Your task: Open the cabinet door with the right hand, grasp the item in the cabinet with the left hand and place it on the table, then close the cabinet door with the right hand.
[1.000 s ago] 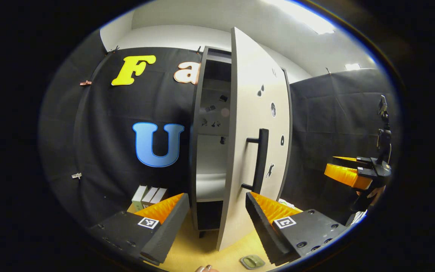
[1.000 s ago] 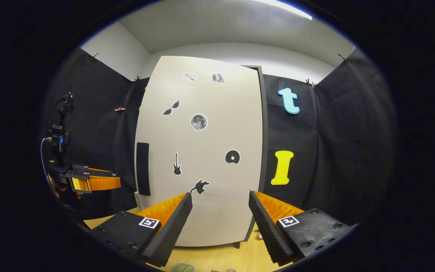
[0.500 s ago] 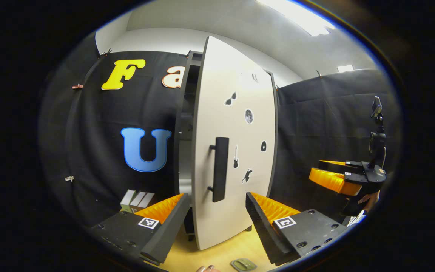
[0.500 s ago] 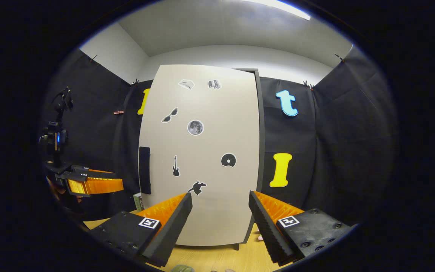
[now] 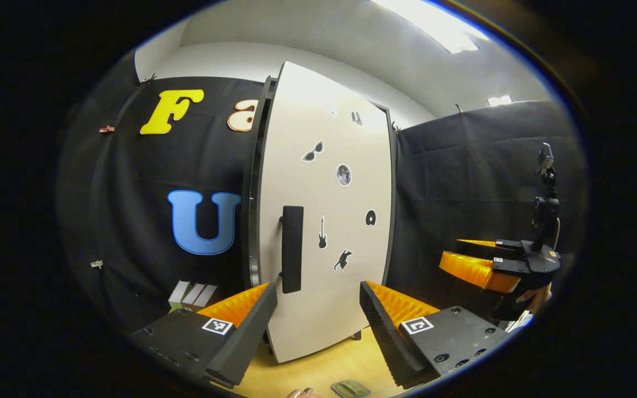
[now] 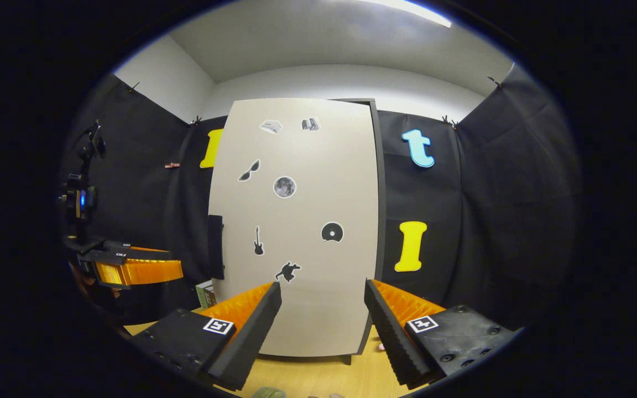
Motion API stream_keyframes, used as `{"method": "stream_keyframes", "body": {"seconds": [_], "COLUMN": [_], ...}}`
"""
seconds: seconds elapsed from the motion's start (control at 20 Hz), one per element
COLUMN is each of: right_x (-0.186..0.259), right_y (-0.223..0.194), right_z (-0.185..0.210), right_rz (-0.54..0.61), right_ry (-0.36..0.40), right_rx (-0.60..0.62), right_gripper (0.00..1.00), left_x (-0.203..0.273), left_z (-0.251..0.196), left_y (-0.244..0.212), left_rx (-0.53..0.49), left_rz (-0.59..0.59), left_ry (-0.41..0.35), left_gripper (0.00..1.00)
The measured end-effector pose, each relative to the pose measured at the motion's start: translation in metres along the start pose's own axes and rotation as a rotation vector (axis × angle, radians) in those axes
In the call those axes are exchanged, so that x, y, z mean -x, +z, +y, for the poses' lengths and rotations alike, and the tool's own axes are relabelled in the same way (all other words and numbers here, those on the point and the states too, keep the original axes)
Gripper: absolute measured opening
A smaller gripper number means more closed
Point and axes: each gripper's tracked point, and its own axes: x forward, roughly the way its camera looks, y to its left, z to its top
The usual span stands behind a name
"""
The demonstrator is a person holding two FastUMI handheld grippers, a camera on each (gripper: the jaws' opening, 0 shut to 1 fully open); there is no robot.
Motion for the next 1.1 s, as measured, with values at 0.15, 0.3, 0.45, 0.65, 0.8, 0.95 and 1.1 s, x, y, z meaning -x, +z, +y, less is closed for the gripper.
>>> {"method": "stream_keyframes", "body": {"seconds": [0.15,0.3,0.45,0.65,0.8,0.95,1.1], "right_x": [0.002,0.002,0.002,0.006,0.007,0.01,0.011], "right_y": [0.003,0.0,0.0,0.006,0.009,0.009,0.012], "right_z": [0.0,0.001,0.002,0.004,0.004,0.006,0.004], "right_rz": [-0.005,0.003,0.009,-0.002,-0.007,0.003,-0.002], "right_ry": [-0.001,-0.001,-0.004,-0.008,-0.014,-0.009,-0.018], "right_rx": [0.001,0.003,0.002,0.0,-0.001,-0.009,-0.006], "right_gripper": [0.98,0.98,0.98,0.98,0.98,0.98,0.98], "left_x": [0.001,0.0,0.001,0.003,0.003,0.004,0.004], "left_z": [0.003,0.004,0.004,0.003,0.006,0.009,0.008], "left_y": [0.002,0.003,0.003,0.001,0.001,0.002,-0.001], "left_rx": [-0.013,-0.009,-0.007,-0.015,-0.01,-0.021,-0.025], "left_rz": [0.001,-0.005,-0.006,-0.002,-0.002,-0.003,0.002], "left_ry": [0.009,0.007,0.002,-0.003,0.0,0.017,0.014], "left_gripper": [0.95,0.95,0.95,0.95,0.95,0.95,0.95]}}
